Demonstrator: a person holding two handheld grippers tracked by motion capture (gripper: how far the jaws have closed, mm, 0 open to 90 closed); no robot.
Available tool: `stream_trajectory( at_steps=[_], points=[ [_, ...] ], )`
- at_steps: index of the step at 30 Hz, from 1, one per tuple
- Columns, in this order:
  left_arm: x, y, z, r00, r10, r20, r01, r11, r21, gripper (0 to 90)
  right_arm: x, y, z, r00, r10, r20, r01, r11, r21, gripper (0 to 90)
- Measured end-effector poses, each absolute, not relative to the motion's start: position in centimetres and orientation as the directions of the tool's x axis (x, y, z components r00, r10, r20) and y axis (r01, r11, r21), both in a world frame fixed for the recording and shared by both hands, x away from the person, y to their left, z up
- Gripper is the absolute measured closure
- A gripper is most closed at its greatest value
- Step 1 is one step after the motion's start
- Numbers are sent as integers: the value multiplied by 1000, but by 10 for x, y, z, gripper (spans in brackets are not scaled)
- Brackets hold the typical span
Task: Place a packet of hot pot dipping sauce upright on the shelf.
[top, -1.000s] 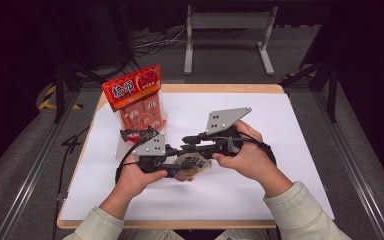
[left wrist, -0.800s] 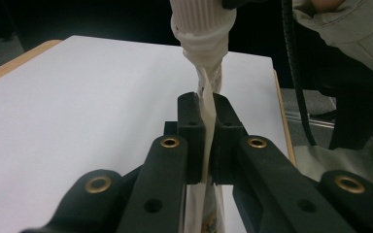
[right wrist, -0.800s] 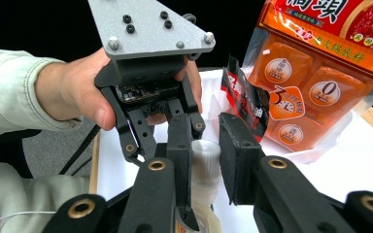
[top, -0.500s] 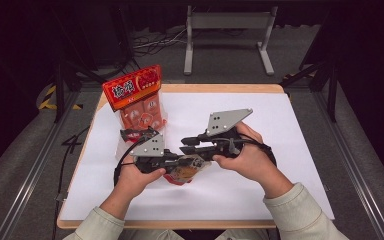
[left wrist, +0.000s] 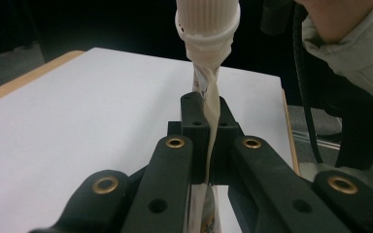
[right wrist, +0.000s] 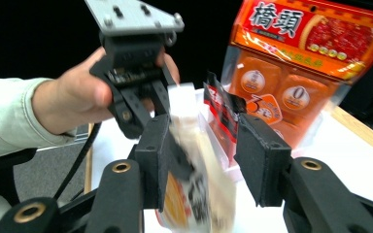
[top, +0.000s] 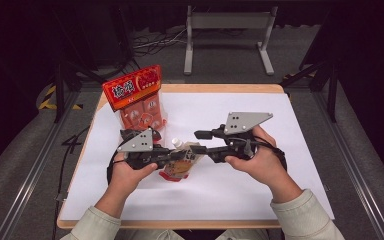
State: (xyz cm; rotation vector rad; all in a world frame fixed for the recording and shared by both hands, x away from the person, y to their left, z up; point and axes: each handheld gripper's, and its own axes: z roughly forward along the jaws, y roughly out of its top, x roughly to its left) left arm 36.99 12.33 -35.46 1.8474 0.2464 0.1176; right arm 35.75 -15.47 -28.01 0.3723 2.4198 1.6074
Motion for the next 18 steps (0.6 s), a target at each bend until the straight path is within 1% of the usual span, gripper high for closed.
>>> stream_trajectory(
  at_steps=[9,13,18],
  points=[
    [368,143,-343,961,274,-30,91,-213,973,882,358,-193,-301,-910,415,2,147,316,937,547],
    [368,148,-340,957,289,-23,86,-206,975,883,358,-205,-307,-895,446,20,182,323,929,534],
    [367,154,-336,951,308,-10,73,-194,978,883,359,-220,-314,-857,514,14,219,339,915,531]
  ],
)
